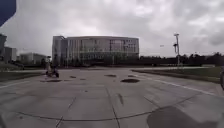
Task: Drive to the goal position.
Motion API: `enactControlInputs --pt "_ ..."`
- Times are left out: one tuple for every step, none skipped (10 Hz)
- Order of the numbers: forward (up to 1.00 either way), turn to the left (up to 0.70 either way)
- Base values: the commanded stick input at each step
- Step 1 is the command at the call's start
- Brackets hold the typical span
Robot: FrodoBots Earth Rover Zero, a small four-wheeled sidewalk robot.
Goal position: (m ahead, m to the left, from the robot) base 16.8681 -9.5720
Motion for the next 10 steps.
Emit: enactControlInputs --pt "0.7 0.0" --pt "0.7 0.0" --pt "0.7 0.0" --pt "0.7 0.0" --pt "0.7 0.0" --pt "0.7 0.0" --pt "0.7 0.0" --pt "0.7 0.0" --pt "0.7 -0.01" --pt "0.7 -0.13"
